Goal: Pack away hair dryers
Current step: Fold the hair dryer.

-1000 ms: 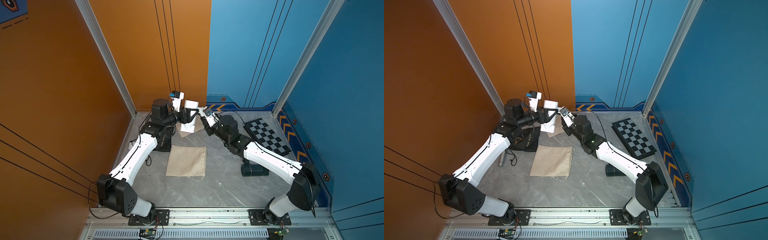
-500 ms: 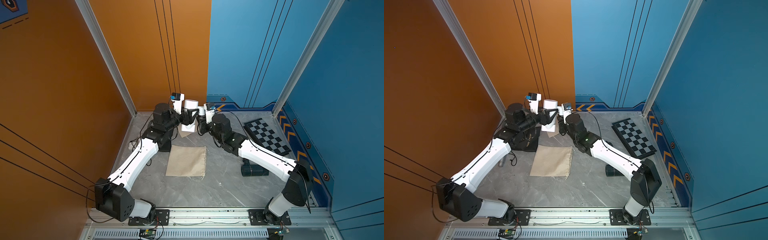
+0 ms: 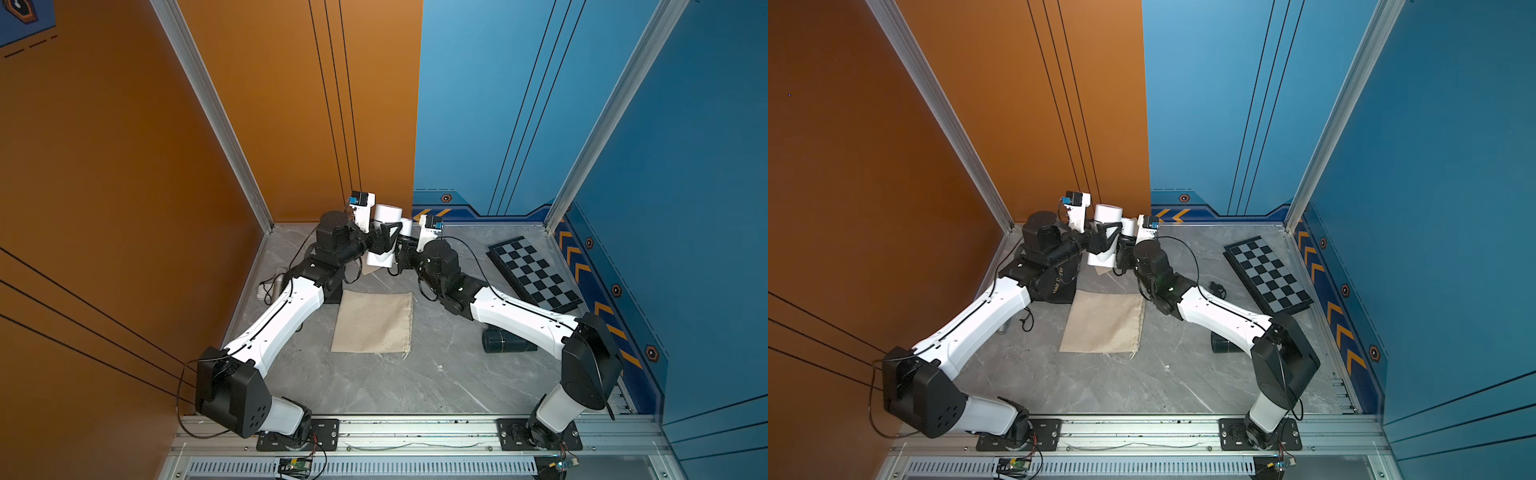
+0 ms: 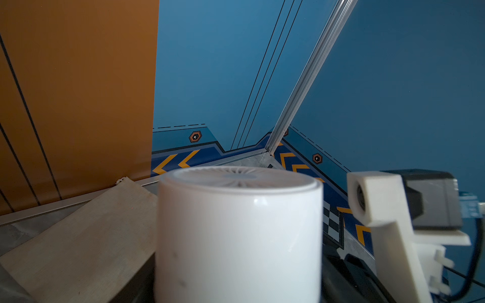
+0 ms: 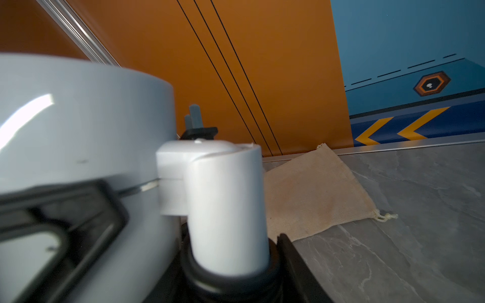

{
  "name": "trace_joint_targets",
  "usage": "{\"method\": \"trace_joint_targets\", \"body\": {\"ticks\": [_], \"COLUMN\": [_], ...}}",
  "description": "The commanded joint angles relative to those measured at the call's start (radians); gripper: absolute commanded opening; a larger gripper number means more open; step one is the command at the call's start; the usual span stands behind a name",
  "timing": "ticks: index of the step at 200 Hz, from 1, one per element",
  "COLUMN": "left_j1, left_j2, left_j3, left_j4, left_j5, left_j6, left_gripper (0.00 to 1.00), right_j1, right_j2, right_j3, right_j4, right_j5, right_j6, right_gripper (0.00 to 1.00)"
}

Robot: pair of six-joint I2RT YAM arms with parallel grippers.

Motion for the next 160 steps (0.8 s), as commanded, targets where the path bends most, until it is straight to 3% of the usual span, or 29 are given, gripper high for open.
{"method": "trace_joint_targets", "body": {"ticks": [1,8,28,93,112,125,148,160], "left_j1": [-0.043,-0.036,-0.018,0.035,0.045,0.046,0.045,0.041], "left_j2": [-0.021,-0.028,-0.039,-0.019,-0.017,-0.019,-0.023,-0.025], "left_j3": [-0.002,-0.002,0.014,0.076,0.078,0.078,0.078,0.077], "left_j4": [0.140,0.131,0.098,0.024,0.020,0.021,0.021,0.023], "left_j5": [0.092,0.092,0.097,0.130,0.147,0.155,0.172,0.177], "left_j6": [-0.046,-0.039,-0.017,0.017,0.010,0.004,-0.008,-0.012], "left_gripper": [0.00,0.00,0.00,0.00,0.00,0.00,0.00,0.00], "right_j1": [-0.019,-0.026,-0.041,-0.036,-0.047,-0.074,-0.163,-0.195], "right_j2": [-0.061,-0.075,-0.105,-0.252,-0.316,-0.350,-0.356,-0.333], "right_j3": [0.026,0.030,0.041,-0.072,-0.113,-0.135,-0.123,-0.104], "right_j4": [0.136,0.096,-0.001,-0.095,-0.150,-0.182,-0.276,-0.319], "right_j5": [-0.073,-0.085,-0.144,-0.313,-0.298,-0.289,-0.297,-0.308], "right_j6": [0.230,0.217,0.184,0.016,-0.033,-0.036,-0.051,-0.059], "right_gripper": [0.71,0.77,0.82,0.81,0.76,0.66,0.54,0.52]}}
